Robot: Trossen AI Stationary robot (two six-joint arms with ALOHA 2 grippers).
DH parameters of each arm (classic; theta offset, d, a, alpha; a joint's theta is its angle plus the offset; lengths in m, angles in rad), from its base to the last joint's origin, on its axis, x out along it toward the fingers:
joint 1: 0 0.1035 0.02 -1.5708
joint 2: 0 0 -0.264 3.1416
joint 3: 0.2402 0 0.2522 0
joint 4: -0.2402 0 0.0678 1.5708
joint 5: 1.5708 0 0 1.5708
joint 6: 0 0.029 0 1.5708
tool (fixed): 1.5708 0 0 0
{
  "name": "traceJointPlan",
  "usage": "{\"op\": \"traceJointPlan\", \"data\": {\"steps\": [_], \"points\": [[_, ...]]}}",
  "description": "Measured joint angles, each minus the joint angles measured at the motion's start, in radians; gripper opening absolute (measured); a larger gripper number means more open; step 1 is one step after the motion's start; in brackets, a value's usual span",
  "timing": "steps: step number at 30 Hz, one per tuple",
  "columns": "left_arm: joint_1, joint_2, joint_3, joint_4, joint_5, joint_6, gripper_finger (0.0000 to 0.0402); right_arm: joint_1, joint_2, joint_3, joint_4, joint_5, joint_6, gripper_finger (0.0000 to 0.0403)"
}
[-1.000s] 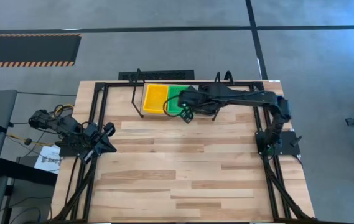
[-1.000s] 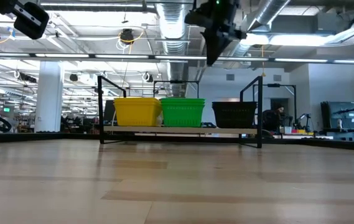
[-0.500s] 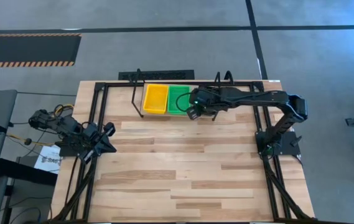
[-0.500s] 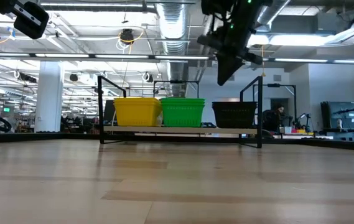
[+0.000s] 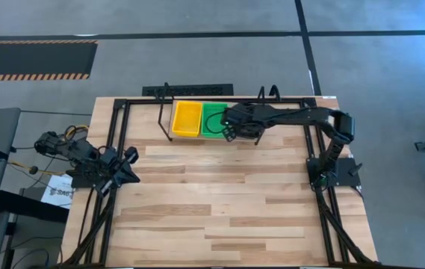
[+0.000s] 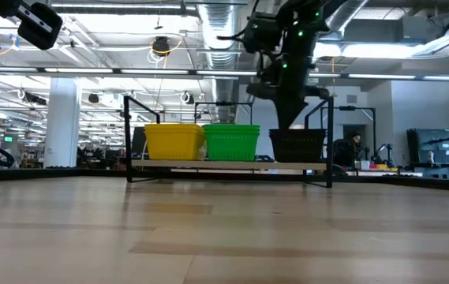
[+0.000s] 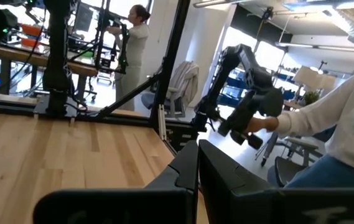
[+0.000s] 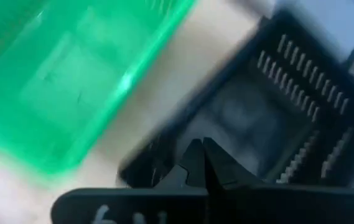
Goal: Stack baskets on shelf by color
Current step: Adjust the black basket on the shelf, then return to Home Position
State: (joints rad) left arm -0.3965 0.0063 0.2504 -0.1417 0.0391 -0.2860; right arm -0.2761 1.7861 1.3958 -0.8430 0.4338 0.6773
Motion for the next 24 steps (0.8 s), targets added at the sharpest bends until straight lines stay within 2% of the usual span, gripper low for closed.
{"op": "traceJointPlan", "data": {"steps": [5,16,24], "points": [[0.000,0.000,0.000,0.002,-0.002,-0.006,0.0000,0.011,0.023,0.004,0.026,-0.051,0.000,0.0000],[0.000,-0.001,0.000,-0.003,-0.001,-0.006,0.0000,0.035,-0.027,0.006,0.056,-0.044,-0.006,0.0000],[0.000,0.000,0.000,-0.003,-0.001,-0.010,0.0000,0.076,-0.138,0.006,0.088,-0.040,-0.070,0.0000]]}}
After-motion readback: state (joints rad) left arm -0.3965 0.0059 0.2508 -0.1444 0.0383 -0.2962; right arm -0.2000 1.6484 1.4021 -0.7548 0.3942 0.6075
